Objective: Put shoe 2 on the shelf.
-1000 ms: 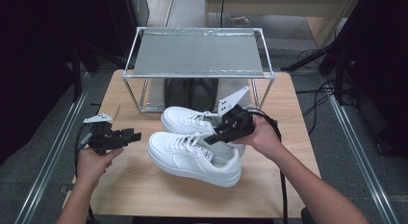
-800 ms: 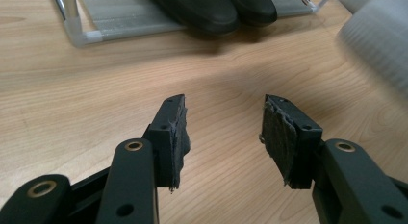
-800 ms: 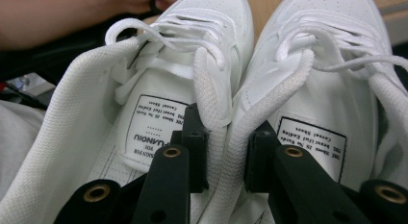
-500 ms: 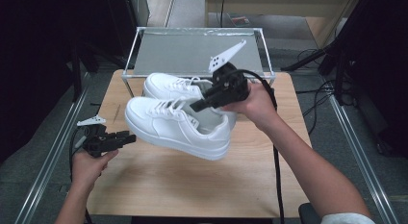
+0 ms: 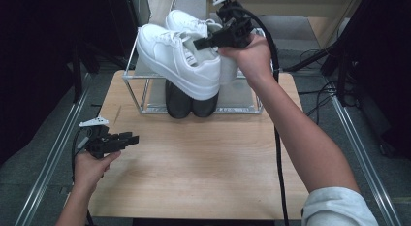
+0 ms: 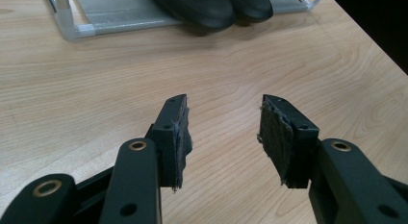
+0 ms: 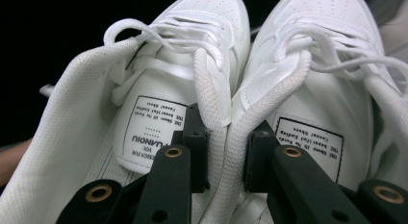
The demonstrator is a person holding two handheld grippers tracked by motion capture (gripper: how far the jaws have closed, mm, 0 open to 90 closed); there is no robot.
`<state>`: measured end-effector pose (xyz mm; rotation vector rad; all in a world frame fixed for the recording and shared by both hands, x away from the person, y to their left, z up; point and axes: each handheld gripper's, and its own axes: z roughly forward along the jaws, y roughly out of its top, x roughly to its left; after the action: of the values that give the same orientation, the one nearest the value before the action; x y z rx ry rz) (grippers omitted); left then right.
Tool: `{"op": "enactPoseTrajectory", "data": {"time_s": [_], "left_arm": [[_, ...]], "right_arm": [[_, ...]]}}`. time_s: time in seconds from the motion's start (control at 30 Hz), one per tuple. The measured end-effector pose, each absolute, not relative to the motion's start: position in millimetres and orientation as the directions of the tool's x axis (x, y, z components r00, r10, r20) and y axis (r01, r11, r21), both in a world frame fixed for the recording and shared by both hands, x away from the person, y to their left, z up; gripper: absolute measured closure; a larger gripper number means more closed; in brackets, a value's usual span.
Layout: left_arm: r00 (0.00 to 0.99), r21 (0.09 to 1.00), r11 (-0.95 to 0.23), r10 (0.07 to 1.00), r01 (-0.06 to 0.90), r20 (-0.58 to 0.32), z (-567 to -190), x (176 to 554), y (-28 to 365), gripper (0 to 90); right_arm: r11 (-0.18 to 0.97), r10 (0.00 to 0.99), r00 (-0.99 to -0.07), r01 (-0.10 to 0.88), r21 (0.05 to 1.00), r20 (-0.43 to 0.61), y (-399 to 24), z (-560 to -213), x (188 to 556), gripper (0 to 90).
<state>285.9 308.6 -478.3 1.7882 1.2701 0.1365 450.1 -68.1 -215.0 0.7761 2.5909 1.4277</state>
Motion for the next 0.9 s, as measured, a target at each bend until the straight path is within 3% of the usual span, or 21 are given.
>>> {"op": "enactPoseTrajectory", "data": {"time_s": [0.37, 0.9], "left_arm": [[0.481, 0.715, -0.073, 0.786, 0.696, -0.388, -478.6, 288.5, 304.5, 53.9], [0.513, 0.715, -0.100, 0.766, 0.692, -0.388, -478.7, 292.2, 297.3, 54.0]], "right_arm": [[0.284, 0.707, -0.682, 0.514, 0.810, 0.185, -63.1, -209.1, 496.2, 77.5], [0.095, 0.892, -0.402, 0.615, 0.783, 0.208, -41.2, -246.7, 527.0, 77.1]]}}
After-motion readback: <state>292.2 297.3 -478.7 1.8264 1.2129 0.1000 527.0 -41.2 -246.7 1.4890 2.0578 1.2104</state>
